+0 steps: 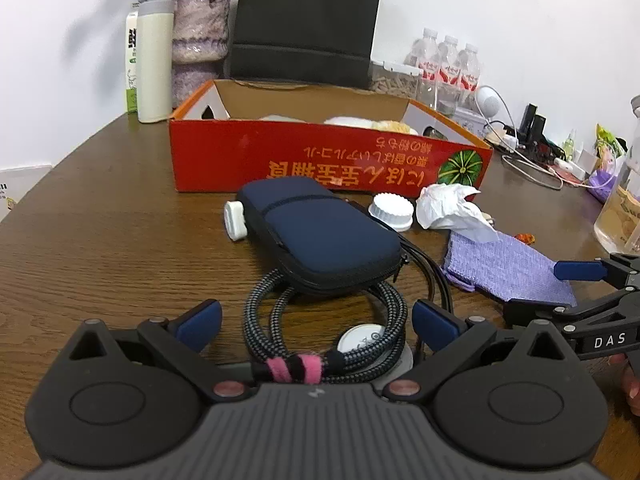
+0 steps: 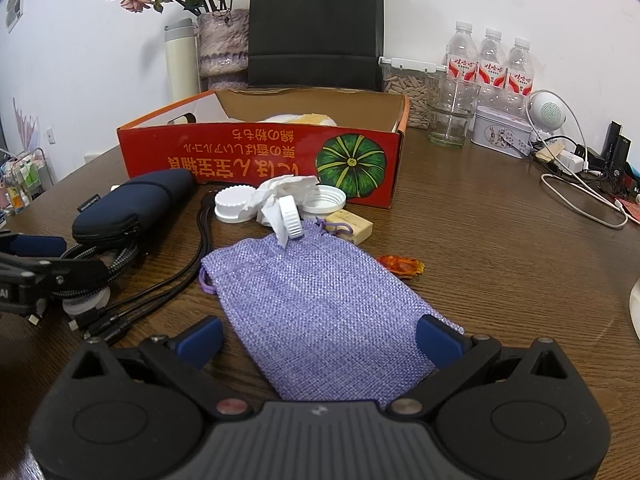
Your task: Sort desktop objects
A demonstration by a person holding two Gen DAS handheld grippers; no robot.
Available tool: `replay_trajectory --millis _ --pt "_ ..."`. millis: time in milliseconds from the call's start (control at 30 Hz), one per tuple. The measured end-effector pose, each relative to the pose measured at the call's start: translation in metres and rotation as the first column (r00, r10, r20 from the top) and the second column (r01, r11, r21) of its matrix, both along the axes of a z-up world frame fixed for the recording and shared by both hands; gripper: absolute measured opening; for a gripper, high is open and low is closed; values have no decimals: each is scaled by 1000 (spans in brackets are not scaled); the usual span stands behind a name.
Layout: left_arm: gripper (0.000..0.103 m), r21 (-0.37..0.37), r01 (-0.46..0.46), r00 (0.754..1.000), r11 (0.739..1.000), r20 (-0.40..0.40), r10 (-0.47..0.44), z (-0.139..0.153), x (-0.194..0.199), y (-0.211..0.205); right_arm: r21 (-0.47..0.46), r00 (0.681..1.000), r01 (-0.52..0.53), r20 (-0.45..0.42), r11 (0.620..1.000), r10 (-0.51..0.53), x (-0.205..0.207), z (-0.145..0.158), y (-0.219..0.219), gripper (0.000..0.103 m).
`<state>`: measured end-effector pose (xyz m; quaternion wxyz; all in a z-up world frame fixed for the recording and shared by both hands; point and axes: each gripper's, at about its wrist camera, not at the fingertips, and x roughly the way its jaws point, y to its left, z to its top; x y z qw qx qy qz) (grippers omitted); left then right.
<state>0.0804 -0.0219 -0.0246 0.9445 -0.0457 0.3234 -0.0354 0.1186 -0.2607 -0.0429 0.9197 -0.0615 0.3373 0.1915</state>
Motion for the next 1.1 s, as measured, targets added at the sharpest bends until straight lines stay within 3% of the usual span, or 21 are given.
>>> replay_trajectory --millis 600,800,900,1100 --pt "103 111 -16 999 994 -34 20 -5 13 -17 -1 1000 -7 5 1000 7 -1 0 3 102" --pt "103 112 -14 999 994 -35 18 -5 13 -17 5 1000 -17 27 1000 16 -7 2 4 83" --pt "103 113 -11 999 994 -35 15 -5 13 -17 8 999 -34 41 999 34 -11 4 7 70" --pt "103 91 -12 1000 996 -28 14 -4 11 -14 18 997 -66 51 998 65 -19 7 11 24"
